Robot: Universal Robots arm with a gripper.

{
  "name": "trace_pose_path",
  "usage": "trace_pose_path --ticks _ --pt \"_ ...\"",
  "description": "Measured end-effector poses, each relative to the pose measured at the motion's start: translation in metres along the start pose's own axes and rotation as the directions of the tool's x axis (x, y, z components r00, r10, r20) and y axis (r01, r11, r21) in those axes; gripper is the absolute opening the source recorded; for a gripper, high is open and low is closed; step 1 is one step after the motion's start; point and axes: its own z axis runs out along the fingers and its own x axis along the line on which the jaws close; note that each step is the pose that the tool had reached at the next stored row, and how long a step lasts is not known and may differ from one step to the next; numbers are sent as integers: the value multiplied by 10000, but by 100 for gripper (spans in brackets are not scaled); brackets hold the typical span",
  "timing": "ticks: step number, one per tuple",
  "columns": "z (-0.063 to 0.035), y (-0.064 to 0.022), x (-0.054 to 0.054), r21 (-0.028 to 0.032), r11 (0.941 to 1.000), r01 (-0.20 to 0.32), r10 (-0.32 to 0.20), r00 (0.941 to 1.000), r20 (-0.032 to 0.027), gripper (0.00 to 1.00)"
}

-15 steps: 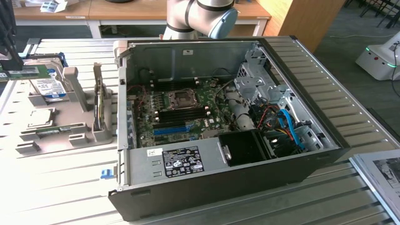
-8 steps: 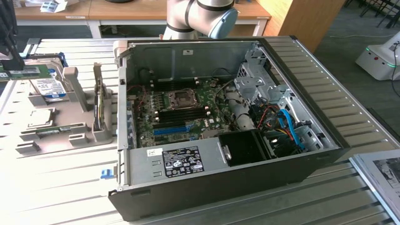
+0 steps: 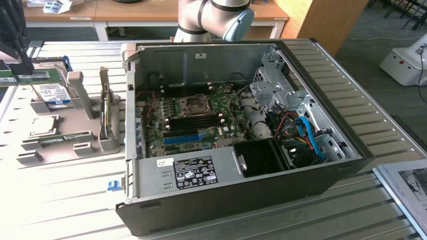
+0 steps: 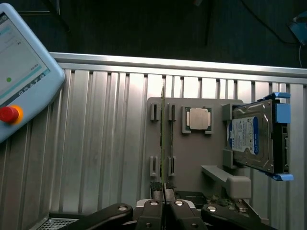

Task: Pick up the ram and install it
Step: 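Pick up the ram and move it above insertion slot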

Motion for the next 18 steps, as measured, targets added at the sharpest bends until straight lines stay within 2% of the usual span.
trace_pose_path --ticks 18 --pt "-21 -221 7 -1 10000 0 0 10000 -1 11"
